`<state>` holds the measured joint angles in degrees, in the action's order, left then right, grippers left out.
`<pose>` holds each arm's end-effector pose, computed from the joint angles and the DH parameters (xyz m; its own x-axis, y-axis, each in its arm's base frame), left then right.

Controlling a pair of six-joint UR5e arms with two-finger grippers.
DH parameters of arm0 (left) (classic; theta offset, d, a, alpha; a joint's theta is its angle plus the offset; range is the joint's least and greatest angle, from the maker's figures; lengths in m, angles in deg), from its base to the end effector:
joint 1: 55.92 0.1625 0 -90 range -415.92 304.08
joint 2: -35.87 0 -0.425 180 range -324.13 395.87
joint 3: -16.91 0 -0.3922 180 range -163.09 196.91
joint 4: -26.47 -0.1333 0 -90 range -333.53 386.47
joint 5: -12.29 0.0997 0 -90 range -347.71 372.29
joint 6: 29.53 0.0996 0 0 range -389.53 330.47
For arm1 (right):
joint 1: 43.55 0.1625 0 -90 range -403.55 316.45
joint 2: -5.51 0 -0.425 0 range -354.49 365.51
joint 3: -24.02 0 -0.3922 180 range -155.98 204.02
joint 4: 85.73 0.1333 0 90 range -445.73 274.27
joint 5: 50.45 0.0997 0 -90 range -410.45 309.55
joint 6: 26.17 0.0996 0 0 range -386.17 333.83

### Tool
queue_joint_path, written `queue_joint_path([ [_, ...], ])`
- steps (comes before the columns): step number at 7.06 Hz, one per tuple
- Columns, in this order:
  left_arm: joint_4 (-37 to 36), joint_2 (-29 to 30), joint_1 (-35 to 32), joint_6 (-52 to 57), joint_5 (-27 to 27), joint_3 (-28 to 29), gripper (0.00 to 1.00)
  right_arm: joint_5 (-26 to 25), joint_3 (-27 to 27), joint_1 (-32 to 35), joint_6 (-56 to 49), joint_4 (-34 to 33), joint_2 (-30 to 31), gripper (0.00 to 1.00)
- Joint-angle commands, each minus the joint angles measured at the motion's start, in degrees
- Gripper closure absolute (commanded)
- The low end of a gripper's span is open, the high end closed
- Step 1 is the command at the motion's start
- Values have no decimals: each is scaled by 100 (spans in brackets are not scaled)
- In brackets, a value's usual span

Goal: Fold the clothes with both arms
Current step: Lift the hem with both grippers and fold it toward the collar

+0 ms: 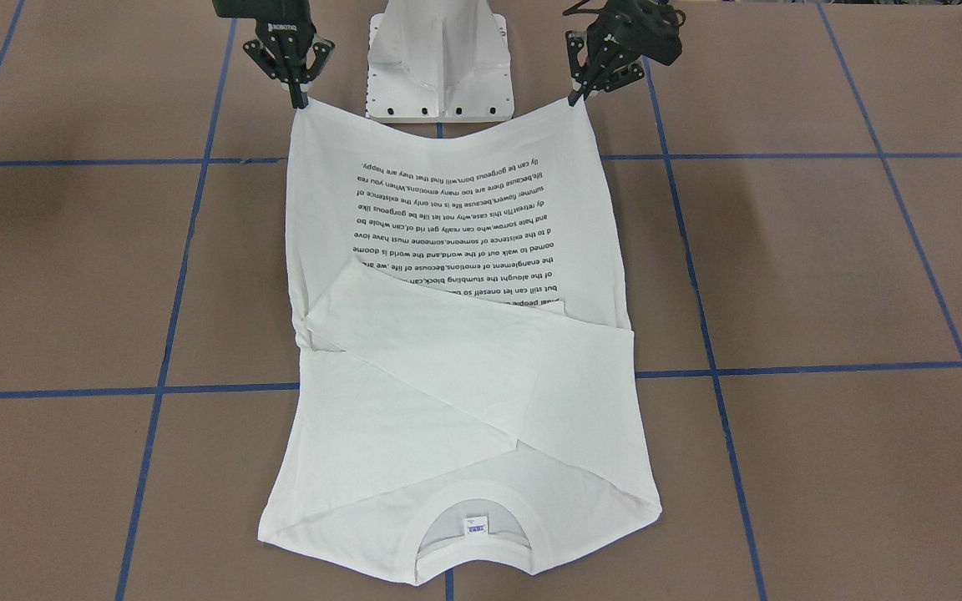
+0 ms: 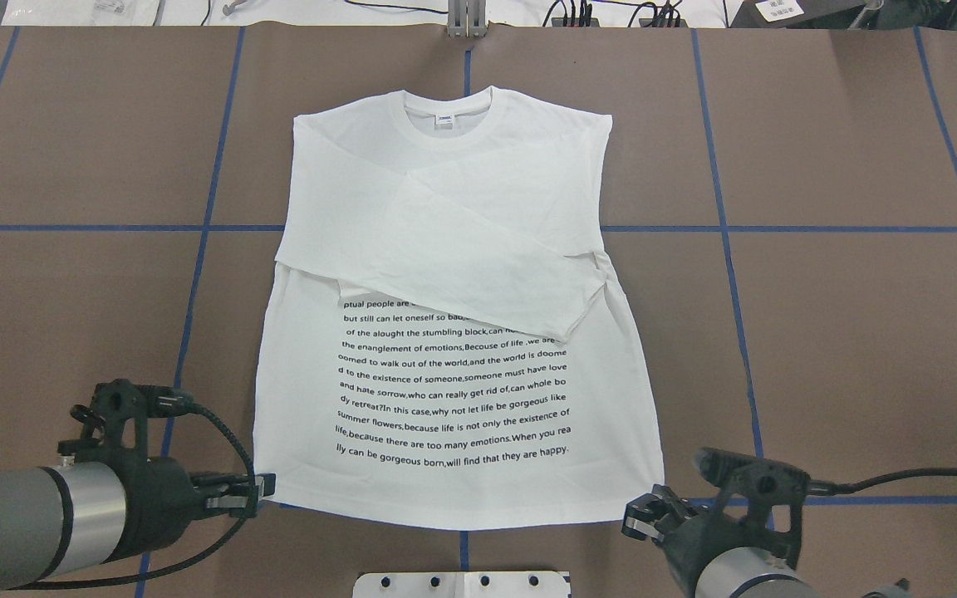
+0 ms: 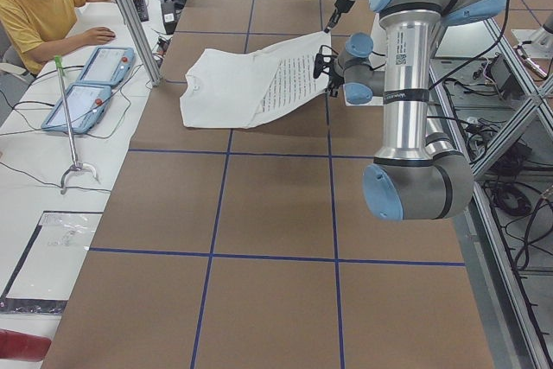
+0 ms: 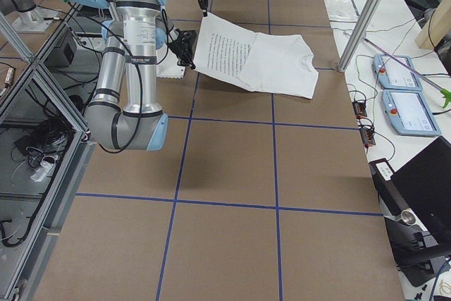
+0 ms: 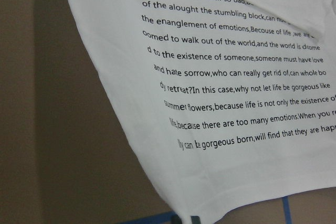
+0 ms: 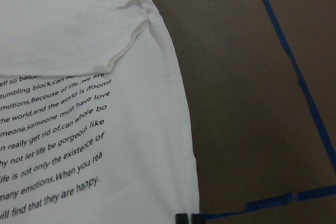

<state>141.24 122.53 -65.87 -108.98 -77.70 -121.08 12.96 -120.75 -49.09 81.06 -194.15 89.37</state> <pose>0.3538 -0.1974 0.2528 0.3720 0.1206 -0.9203 0.1066 0.9794 0.1715 -0.3853 -0.1413 0.2407 0.6374 0.2043 0.7429 -0.4224 0.8991 0.1152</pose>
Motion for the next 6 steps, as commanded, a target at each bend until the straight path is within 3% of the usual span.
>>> queue_joint_path([
  [1, -1732, 410, -486, 43, -805, -1236, 100, 914, -982, 585, -166, -1128, -289, 100],
  [4, -3011, 1807, -1646, 1112, -949, -662, 100, 1611, -380, 2175, -1518, -1953, -1799, 100],
  [6, -3014, 2476, -2551, 1597, -949, 356, 100, 2147, 262, 3326, -2395, -1885, -2083, 100],
])
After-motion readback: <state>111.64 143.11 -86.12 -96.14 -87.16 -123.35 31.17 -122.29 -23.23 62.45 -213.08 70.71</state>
